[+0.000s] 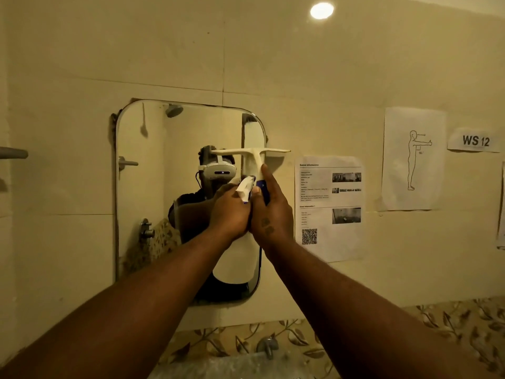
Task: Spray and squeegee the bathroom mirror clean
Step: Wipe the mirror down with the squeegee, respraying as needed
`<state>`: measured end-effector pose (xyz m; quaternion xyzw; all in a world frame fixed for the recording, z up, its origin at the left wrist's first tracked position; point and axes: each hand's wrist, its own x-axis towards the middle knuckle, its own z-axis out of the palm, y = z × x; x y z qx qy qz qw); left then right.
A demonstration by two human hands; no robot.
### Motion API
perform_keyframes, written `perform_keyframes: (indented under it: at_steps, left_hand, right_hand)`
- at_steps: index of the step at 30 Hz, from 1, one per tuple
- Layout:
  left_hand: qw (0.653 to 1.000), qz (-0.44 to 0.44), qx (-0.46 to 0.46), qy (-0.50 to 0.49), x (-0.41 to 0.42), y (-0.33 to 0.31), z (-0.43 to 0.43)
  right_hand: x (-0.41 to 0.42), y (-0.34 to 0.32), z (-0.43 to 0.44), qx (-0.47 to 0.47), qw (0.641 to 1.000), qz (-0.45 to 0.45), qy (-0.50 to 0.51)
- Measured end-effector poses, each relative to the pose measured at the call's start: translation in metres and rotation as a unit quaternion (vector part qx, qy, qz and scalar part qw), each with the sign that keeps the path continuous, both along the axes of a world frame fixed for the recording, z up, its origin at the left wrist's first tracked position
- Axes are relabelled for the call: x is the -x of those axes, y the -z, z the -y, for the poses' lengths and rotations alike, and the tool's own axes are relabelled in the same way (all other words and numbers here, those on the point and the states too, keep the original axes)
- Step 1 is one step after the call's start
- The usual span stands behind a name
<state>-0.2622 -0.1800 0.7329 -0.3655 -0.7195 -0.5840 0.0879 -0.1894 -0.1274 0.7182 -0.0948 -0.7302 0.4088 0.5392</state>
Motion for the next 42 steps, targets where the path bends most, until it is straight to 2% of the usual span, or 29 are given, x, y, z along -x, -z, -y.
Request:
perform_keyframes:
  at_steps: [3, 10, 19, 31, 42]
  left_hand:
    - [0.999, 0.045, -0.009, 0.009, -0.001, 0.019, 0.0]
    - [0.996, 0.086, 0.01, 0.007, -0.005, 0.062, 0.0]
    - [0.996, 0.079, 0.033, 0.03, -0.02, 0.122, 0.009]
    - [0.986, 0.129, 0.077, 0.068, -0.028, 0.192, 0.02]
    - [0.979, 0.154, 0.124, 0.041, -0.039, 0.246, 0.03]
  right_hand:
    - [-0.002, 0.021, 0.0, 0.007, 1.0, 0.009, -0.008]
    - [-0.006, 0.062, 0.003, 0.03, 0.999, 0.032, -0.006]
    - [-0.013, 0.128, 0.008, 0.055, 0.997, 0.054, 0.011]
    - [-0.02, 0.205, 0.013, 0.101, 0.991, 0.082, 0.002]
    - [-0.031, 0.255, 0.021, 0.129, 0.982, 0.136, 0.01]
